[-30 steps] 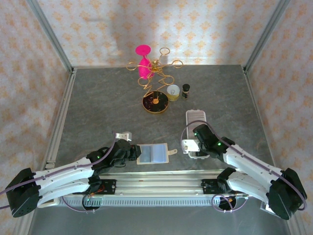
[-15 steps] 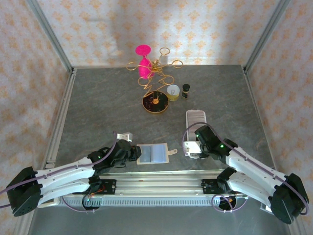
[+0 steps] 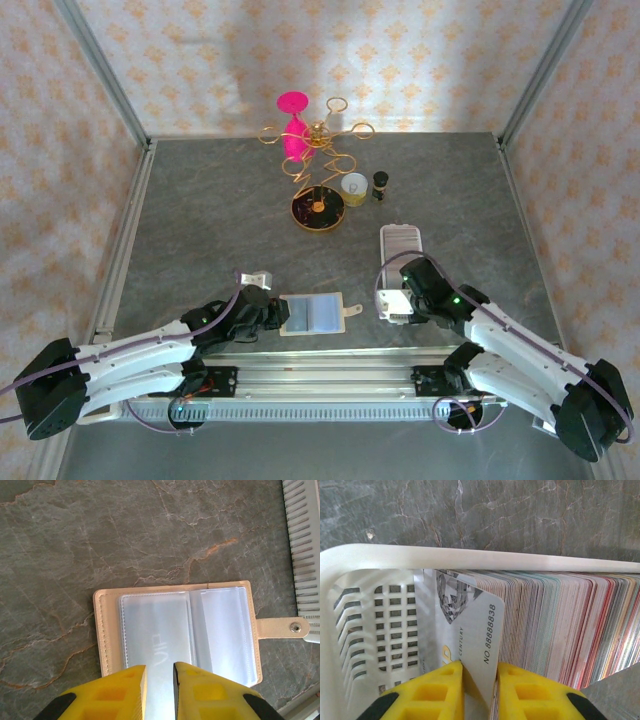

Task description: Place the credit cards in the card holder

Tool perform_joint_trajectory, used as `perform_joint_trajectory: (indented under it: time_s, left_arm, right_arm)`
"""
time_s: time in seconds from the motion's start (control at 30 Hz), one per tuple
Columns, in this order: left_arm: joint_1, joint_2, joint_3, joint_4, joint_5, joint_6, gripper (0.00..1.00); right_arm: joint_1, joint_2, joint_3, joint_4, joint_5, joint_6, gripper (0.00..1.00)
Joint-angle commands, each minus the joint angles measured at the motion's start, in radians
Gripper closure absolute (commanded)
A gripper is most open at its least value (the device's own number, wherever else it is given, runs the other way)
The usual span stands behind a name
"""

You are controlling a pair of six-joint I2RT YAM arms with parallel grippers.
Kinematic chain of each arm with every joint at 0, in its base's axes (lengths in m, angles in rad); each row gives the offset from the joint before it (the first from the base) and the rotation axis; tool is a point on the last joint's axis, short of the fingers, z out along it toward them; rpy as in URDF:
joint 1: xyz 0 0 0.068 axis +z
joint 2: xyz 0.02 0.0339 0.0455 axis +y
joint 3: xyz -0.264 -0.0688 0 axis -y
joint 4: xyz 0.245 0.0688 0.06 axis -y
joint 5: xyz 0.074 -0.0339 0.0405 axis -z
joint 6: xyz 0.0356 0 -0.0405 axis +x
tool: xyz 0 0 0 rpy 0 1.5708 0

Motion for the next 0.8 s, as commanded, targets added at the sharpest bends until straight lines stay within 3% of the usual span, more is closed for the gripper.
perform_joint_trajectory:
  time_s: [0.0, 0.3, 0.77]
  left_arm:
    - [-0.003, 0.005, 0.007, 0.028, 0.008, 0.02, 0.78]
    - [-0.004, 0.005, 0.007, 0.028, 0.014, 0.018, 0.79]
    - [-0.004, 0.004, 0.009, 0.028, 0.017, 0.015, 0.79]
  right_arm:
    - [-0.005, -0.011, 0.03, -0.004, 0.047, 0.004, 0.82]
    - [-0.005, -0.024, 0.048, -0.024, 0.05, 0.006, 0.91]
    - [-0.004, -0.06, 0.09, -0.126, 0.047, 0.031, 0.92]
